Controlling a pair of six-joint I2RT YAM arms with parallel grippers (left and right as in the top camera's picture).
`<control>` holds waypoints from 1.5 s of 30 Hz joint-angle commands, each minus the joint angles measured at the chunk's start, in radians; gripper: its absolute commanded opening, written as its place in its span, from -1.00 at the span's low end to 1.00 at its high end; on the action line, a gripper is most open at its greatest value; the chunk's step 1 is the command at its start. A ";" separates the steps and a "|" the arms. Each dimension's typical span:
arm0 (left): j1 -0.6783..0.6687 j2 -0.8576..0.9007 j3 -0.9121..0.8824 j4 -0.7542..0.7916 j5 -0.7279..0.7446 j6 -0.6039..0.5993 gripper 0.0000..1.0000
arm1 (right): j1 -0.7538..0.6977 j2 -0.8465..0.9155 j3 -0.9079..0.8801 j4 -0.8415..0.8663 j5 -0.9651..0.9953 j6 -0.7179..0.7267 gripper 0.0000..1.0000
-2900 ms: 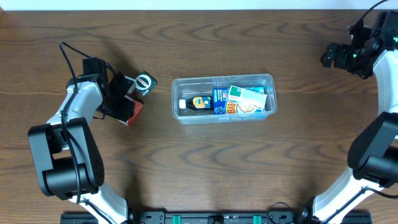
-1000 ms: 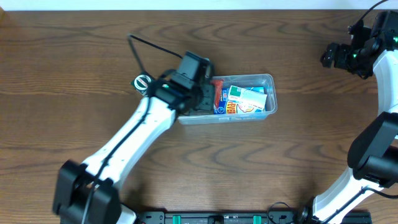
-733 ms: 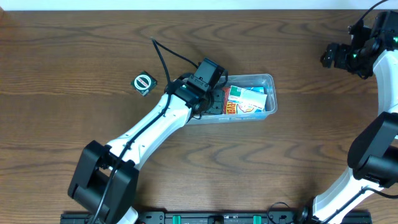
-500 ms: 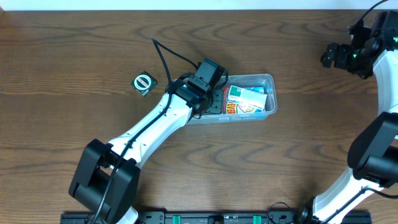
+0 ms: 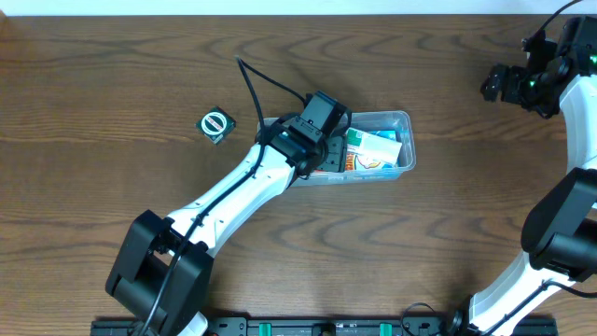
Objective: Pack container
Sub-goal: 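Move left gripper to the green Zam-Buk tin and grasp it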
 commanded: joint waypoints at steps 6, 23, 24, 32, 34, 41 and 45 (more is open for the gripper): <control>-0.003 -0.001 0.015 0.005 -0.011 -0.005 0.50 | -0.003 -0.029 0.019 -0.001 -0.001 0.012 0.99; 0.204 -0.162 0.080 -0.105 -0.015 0.146 0.83 | -0.003 -0.029 0.019 -0.001 -0.001 0.012 0.99; 0.245 -0.178 0.100 -0.136 -0.015 0.156 0.83 | -0.003 -0.029 0.019 -0.001 -0.001 0.012 0.98; 0.505 -0.181 0.167 -0.251 -0.015 0.245 0.96 | -0.002 -0.029 0.019 -0.001 -0.001 0.012 0.99; 0.552 -0.162 0.167 -0.251 -0.015 0.250 0.96 | -0.002 -0.029 0.019 -0.001 -0.001 0.012 0.98; 0.627 -0.043 0.167 -0.235 -0.015 0.263 0.96 | -0.002 -0.029 0.019 -0.001 -0.001 0.012 0.98; 0.626 0.032 0.167 -0.185 -0.015 0.430 0.96 | -0.002 -0.029 0.019 -0.001 -0.001 0.012 0.99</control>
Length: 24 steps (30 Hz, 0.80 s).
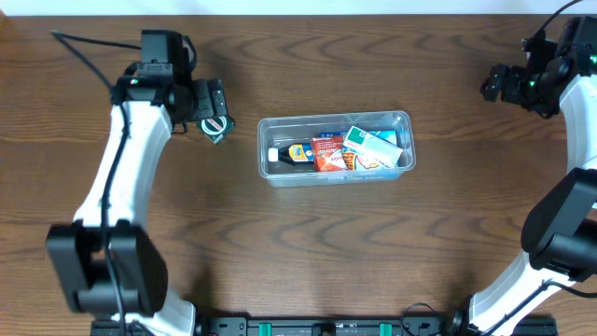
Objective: Pack container
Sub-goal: 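Move left gripper to the green Zam-Buk tin and grasp it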
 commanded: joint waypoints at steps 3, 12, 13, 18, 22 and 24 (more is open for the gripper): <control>0.000 0.092 0.002 0.056 -0.008 0.268 0.96 | -0.001 -0.029 0.019 -0.001 -0.001 0.012 0.99; 0.002 0.216 0.002 0.094 -0.008 0.478 0.96 | -0.001 -0.029 0.019 -0.001 -0.001 0.013 0.99; 0.002 0.232 0.002 0.101 -0.008 0.484 0.96 | -0.001 -0.029 0.019 -0.001 -0.001 0.012 0.98; 0.002 0.295 0.002 0.137 -0.008 0.499 0.96 | -0.002 -0.029 0.019 -0.001 -0.001 0.013 0.98; 0.002 0.324 0.002 0.163 -0.008 0.502 0.96 | -0.002 -0.029 0.019 -0.001 -0.001 0.012 0.99; 0.002 0.332 0.002 0.168 -0.008 0.502 0.96 | -0.002 -0.029 0.019 -0.001 -0.001 0.012 0.99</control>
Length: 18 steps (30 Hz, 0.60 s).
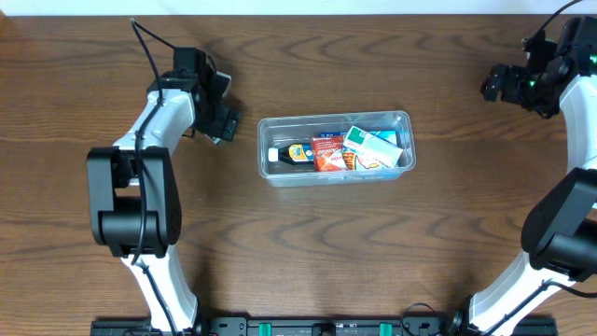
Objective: Pack container
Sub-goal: 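Move left gripper to the green Zam-Buk tin and grasp it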
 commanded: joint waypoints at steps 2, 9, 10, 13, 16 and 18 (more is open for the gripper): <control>0.002 0.016 0.002 0.007 -0.008 0.023 0.96 | -0.002 -0.029 0.019 -0.001 -0.001 0.013 0.99; 0.001 0.019 0.001 -0.010 -0.007 0.006 0.83 | -0.002 -0.029 0.019 -0.001 -0.001 0.012 0.98; 0.001 0.019 0.001 -0.018 -0.007 0.006 0.76 | -0.002 -0.029 0.019 -0.001 -0.001 0.012 0.98; 0.000 0.019 0.000 -0.043 0.000 0.006 0.74 | -0.001 -0.029 0.019 -0.001 -0.001 0.013 0.98; 0.000 0.019 -0.008 -0.051 0.004 -0.012 0.74 | -0.002 -0.029 0.019 -0.001 -0.001 0.012 0.98; 0.000 0.019 -0.016 -0.050 0.004 -0.011 0.74 | -0.002 -0.029 0.019 -0.001 -0.001 0.013 0.99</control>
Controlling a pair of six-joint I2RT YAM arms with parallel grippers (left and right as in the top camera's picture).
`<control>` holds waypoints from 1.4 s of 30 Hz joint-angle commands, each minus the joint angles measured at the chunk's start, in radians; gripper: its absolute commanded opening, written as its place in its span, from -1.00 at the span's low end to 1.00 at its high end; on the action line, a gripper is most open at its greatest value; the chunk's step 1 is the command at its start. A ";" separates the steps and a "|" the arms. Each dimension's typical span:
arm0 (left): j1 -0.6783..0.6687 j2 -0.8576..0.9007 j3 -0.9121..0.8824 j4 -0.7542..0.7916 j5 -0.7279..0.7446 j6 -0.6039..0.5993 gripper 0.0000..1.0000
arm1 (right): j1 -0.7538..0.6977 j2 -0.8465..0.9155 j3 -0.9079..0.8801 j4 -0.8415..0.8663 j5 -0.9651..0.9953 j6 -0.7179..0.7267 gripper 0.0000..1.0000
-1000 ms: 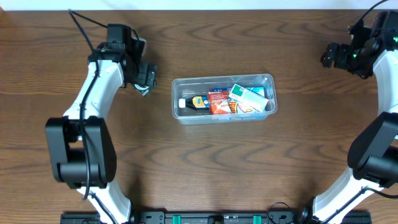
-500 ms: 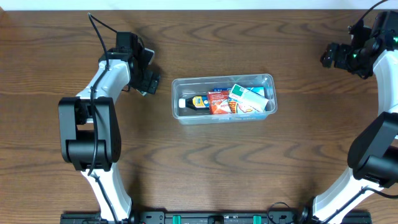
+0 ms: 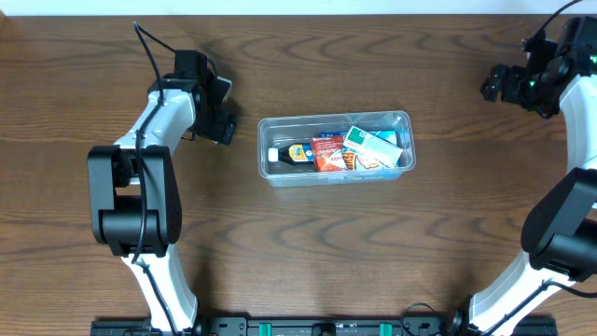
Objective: Pack container
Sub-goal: 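Move left gripper to the green Zam-Buk tin and grasp it, then carry the Zam-Buk tin with left gripper and lower it into container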
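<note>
A clear plastic container (image 3: 264, 140) sits mid-table. Inside it lie a small dark bottle (image 3: 297, 153), a red packet (image 3: 326, 154) and a green-and-white packet (image 3: 375, 149). My left gripper (image 3: 224, 125) is down on the table just left of the container. Its black body covers whatever lies beneath, and how its fingers stand does not show. My right gripper (image 3: 492, 86) hangs at the far right edge, away from the container, too dark for its fingers to be read.
Dark wood table throughout. The left arm (image 3: 163, 112) reaches in from the left side, with a black cable (image 3: 147, 47) looping above it. The right arm's white links (image 3: 580, 121) run down the right edge.
The left gripper has shifted very slightly over the spot left of the container. The small black item with a white ring stays covered. The right arm and the container are unchanged.
The left gripper was first over the container's left end, with a small black ring-marked item lying free to the left. It then stood beside that item, leaving the bottle visible in the container. After that it came down over the item and remains there.
</note>
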 commanded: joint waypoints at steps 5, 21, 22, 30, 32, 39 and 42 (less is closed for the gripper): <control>0.000 0.017 -0.023 -0.002 0.003 -0.008 0.72 | -0.002 -0.029 0.019 -0.001 -0.001 0.012 0.99; -0.002 0.002 -0.015 -0.044 0.003 -0.246 0.27 | -0.002 -0.029 0.019 -0.001 -0.001 0.012 0.99; -0.002 -0.006 -0.012 -0.054 0.003 -0.262 0.27 | -0.002 -0.029 0.019 -0.001 -0.001 0.013 0.99; -0.002 -0.138 0.014 -0.171 0.003 -0.416 0.26 | -0.002 -0.029 0.019 -0.001 -0.001 0.012 0.98; -0.002 -0.193 0.014 -0.193 0.003 -0.452 0.27 | -0.002 -0.029 0.019 -0.001 -0.001 0.012 0.99; -0.023 -0.393 0.014 -0.276 0.135 -0.567 0.27 | -0.002 -0.029 0.019 -0.001 -0.001 0.012 0.99; -0.067 -0.456 0.014 -0.313 0.228 -0.578 0.26 | -0.002 -0.029 0.019 -0.001 -0.001 0.012 0.98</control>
